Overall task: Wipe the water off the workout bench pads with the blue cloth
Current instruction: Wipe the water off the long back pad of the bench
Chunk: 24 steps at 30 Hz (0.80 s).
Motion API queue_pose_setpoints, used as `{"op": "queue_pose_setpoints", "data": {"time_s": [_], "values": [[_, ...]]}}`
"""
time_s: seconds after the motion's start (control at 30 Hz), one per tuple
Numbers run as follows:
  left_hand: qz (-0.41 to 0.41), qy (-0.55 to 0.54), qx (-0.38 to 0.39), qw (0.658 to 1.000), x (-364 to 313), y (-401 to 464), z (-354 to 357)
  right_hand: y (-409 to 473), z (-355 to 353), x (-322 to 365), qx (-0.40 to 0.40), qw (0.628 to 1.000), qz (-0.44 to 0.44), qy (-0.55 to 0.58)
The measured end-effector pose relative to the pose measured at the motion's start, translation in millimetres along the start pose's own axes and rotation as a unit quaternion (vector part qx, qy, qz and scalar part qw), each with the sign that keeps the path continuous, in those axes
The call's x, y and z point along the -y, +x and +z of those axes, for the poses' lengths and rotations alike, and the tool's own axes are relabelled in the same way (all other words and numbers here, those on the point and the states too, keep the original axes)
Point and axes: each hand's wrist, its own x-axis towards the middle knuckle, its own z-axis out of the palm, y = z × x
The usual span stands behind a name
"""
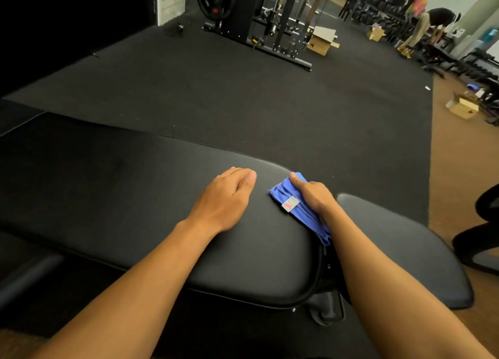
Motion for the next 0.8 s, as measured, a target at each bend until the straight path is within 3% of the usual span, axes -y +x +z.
{"op": "queue_pose_setpoints", "data": {"time_s": [0.43, 0.8], "values": [[-0.004, -0.066, -0.082, 0.994, 40.6, -18.8, -64.6, 54.5, 23.1, 66.0, 0.044, 0.986, -0.030, -0.155], [-0.014, 0.015, -0.084, 0.996, 70.5, -16.8, -101.4, 45.8, 82.7, 127.5, 0.020, 0.944, -0.079, -0.320]]}}
